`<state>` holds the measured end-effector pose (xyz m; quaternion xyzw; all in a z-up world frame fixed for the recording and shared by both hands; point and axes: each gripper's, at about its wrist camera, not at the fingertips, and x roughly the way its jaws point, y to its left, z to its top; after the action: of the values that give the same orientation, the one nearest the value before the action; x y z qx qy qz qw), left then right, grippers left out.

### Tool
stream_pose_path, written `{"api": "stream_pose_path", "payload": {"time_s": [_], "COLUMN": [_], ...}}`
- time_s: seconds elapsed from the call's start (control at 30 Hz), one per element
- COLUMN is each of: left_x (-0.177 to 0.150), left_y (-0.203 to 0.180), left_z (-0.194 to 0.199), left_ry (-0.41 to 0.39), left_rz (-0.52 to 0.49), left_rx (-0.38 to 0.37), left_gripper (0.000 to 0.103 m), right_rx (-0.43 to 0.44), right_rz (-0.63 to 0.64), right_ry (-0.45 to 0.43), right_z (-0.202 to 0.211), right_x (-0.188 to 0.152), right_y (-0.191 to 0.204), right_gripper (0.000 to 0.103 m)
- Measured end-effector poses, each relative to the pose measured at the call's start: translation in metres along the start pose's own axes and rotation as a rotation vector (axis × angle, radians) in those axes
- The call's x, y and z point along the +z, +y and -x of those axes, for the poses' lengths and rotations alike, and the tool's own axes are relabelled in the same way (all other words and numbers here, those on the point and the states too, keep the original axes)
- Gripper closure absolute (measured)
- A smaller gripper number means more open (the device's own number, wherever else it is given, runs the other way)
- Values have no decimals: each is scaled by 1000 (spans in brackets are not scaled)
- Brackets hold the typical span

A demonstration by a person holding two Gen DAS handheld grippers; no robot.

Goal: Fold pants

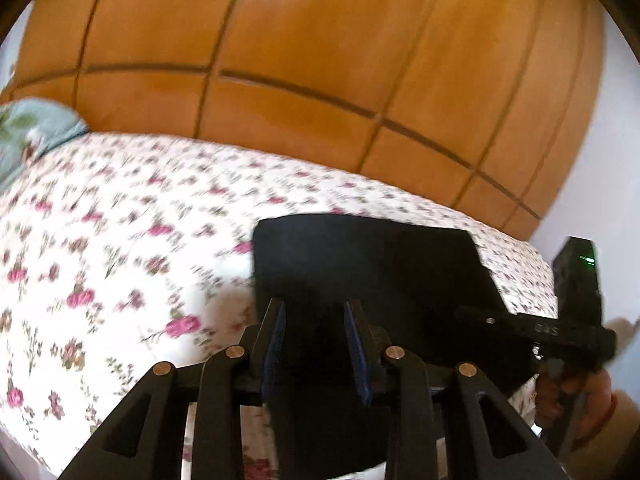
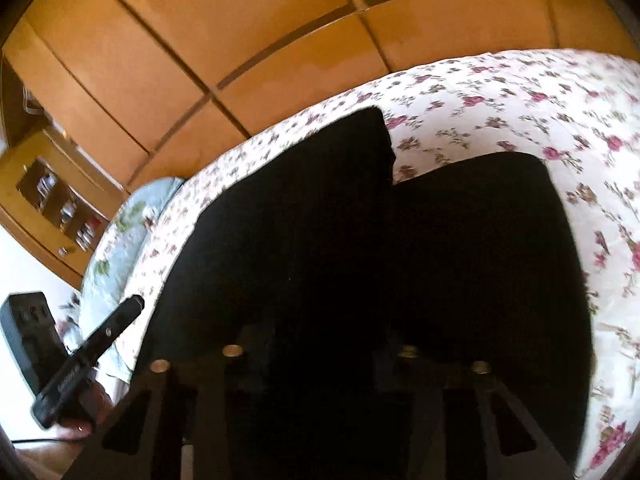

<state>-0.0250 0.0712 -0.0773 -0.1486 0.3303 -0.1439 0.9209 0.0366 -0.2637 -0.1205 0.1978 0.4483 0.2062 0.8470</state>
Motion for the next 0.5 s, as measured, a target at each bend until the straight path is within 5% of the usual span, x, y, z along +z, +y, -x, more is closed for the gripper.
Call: {"api": "stream_pose_path", "payload": {"time_s": [0.13,0.37,0.5], "left_x": [-2,6,2], "left_y": [3,-39,-61], "left_z": [-1,-5,-20], "left_ry": [10,-53,23], "left_rz": [7,-150,-205], "left_rx": [-6,-81,-118], "left_gripper": [72,72,72], "right_rx": [-11,-15,-74], "right_rz": [36,27,-14], "right_ry": [-38,-111,-105], "right_z": [15,76,88], "right_x": [5,9,8], "right_y": [12,3,-25], "right_gripper": [88,89,89]}}
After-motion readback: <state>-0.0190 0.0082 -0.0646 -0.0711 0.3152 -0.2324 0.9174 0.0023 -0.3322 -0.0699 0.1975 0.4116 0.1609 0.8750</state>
